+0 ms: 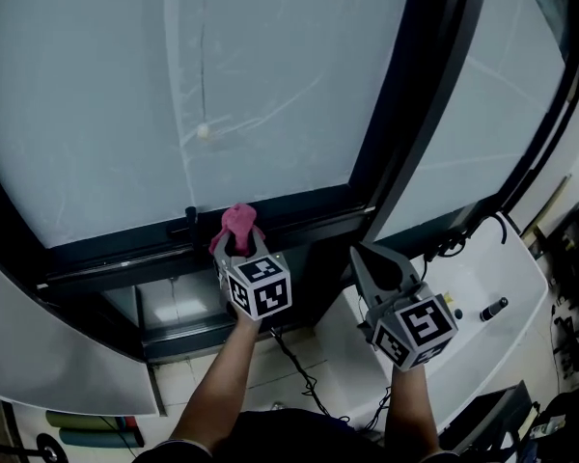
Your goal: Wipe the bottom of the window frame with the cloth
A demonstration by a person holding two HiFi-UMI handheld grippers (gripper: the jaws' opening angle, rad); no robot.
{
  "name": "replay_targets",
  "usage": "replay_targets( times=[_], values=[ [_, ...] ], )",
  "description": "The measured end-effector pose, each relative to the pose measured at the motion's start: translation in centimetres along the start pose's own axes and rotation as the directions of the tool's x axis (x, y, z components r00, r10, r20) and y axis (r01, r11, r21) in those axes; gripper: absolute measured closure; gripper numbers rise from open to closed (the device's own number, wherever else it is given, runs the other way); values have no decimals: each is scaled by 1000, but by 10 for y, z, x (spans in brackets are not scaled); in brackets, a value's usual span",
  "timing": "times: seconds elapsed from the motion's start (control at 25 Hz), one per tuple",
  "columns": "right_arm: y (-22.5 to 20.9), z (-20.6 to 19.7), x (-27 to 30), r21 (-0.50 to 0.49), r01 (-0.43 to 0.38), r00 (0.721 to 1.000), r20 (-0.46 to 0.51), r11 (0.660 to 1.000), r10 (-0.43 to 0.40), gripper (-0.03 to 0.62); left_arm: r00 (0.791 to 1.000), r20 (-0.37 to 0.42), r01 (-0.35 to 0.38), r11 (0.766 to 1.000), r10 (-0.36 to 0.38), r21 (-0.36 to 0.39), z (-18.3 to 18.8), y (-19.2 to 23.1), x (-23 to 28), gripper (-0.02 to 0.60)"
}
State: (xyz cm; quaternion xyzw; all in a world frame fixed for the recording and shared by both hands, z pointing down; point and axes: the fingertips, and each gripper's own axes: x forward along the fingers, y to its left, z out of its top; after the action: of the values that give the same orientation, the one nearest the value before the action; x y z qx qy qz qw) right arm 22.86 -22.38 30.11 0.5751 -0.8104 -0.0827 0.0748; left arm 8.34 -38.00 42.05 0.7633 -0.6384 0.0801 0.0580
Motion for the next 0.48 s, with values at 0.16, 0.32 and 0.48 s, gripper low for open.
replay_targets(
  times=[0.16, 0.32, 0.48],
  values=[
    [-26, -9, -17, 16, 49, 999, -10, 999, -49, 586, 999, -17, 37, 999, -36, 11, 3, -33, 11, 466],
    [-47, -19, -31, 36, 90, 996, -24, 995, -89, 586, 994, -45, 98, 995, -97, 23, 7, -75, 24, 466],
    [-66, -26, -43, 53, 128, 991, -34, 990, -126, 586, 985, -73, 161, 987, -159, 25, 9, -119, 37, 466]
  ],
)
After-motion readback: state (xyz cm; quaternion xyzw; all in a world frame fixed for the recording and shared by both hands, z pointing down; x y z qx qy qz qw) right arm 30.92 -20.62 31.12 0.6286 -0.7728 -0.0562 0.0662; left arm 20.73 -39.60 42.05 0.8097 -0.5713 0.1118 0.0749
